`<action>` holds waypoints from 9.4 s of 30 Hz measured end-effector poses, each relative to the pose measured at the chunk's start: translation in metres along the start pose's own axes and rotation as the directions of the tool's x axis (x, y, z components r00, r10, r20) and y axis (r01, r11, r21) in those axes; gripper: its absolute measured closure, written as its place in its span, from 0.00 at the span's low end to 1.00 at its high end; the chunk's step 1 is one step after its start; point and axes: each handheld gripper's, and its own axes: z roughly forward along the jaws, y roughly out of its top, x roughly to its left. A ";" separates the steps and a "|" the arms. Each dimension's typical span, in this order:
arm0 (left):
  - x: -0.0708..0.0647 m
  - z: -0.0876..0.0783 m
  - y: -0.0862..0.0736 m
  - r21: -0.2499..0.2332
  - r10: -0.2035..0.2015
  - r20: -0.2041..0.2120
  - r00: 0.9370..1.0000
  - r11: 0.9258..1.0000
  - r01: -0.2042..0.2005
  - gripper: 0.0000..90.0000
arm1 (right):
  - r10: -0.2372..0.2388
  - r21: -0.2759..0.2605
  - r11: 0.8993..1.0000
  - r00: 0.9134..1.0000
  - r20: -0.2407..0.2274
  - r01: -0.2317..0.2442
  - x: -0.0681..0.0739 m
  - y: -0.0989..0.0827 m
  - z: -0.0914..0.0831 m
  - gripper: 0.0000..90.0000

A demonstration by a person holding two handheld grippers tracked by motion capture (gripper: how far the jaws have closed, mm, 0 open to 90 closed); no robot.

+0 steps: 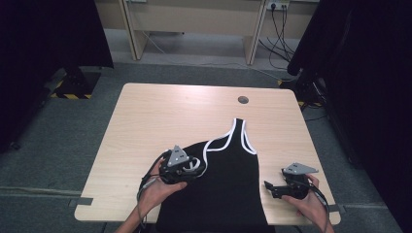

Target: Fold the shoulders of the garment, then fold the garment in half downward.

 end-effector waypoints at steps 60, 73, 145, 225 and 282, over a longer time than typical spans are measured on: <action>0.004 0.004 -0.051 0.146 0.001 -0.096 0.995 0.989 0.013 0.12 | -0.023 0.010 1.000 0.999 -0.023 0.023 0.021 0.022 0.020 0.19; 0.002 0.004 -0.051 0.146 -0.002 -0.101 0.995 0.989 0.017 0.12 | -0.021 0.006 1.000 1.000 -0.014 0.022 0.013 0.029 0.020 0.21; 0.000 0.006 -0.051 0.167 0.007 -0.081 0.997 0.986 0.007 0.03 | -0.208 -0.190 0.966 0.964 -0.167 0.176 0.025 0.097 0.057 0.74; 0.003 -0.015 -0.056 0.146 -0.005 -0.032 0.999 0.989 0.010 0.04 | -0.099 -0.041 0.995 0.982 -0.158 0.094 0.033 0.024 0.020 0.48; 0.037 0.014 -0.026 0.117 -0.046 -0.057 0.997 0.992 0.053 0.03 | -0.036 -0.094 0.995 0.991 -0.128 0.024 -0.006 0.067 0.035 0.20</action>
